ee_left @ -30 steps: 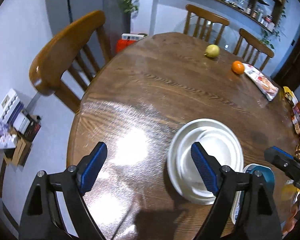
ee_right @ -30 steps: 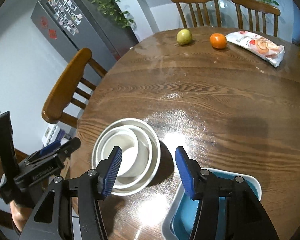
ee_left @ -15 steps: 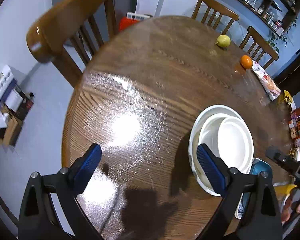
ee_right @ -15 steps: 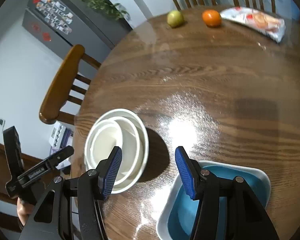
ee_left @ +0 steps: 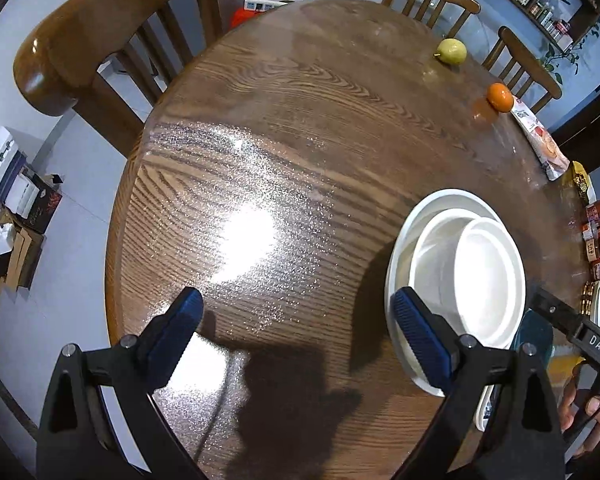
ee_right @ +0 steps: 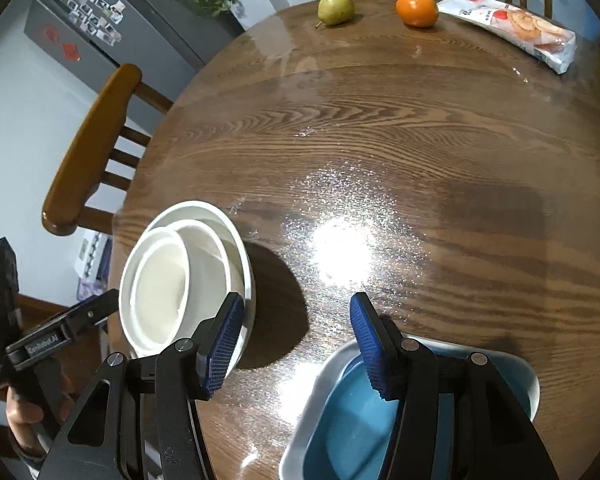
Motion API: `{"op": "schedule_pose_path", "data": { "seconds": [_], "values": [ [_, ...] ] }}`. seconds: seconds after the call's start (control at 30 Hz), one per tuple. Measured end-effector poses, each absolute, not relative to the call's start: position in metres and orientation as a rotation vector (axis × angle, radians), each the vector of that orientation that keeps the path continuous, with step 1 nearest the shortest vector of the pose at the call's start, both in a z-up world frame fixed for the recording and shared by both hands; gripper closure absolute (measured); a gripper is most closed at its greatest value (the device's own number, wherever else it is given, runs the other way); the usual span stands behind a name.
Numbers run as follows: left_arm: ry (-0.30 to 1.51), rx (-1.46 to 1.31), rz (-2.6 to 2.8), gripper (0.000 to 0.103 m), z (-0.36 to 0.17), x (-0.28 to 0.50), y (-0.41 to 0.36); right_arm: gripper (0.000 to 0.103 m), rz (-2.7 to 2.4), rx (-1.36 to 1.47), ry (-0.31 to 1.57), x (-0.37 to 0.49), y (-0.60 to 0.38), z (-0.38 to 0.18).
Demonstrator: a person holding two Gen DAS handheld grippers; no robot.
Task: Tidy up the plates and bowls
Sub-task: 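Move both grippers to opposite sides of the nested white bowl stack rim, then close both grippers on the rim of the large white bowl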
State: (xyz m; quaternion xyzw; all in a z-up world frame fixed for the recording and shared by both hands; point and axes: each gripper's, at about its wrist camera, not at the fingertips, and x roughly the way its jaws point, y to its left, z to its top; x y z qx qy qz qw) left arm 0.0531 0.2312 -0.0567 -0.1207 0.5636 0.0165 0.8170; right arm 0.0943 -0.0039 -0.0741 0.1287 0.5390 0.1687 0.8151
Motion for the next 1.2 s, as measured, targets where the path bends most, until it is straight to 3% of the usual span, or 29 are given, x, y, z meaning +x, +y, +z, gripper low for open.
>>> {"op": "schedule_pose_path", "data": {
  "seconds": [0.7,0.83,1.13,1.2],
  "values": [
    [1.244,-0.193,0.055,0.011,-0.065,0.064,0.218,0.047,0.384,0.224,1.208,0.115,0.01,-0.087],
    [1.236,-0.216,0.028,0.025,-0.064,0.062,0.216,0.051,0.404,0.234,1.196,0.114,0.009,-0.087],
    [1.217,-0.233,-0.022,0.068,-0.056,0.064,0.199,0.076,0.45,0.251,1.18,0.113,0.018,-0.084],
    [1.22,-0.246,-0.03,0.073,-0.056,0.065,0.197,0.082,0.454,0.249,1.175,0.112,0.02,-0.082]
  ]
}}
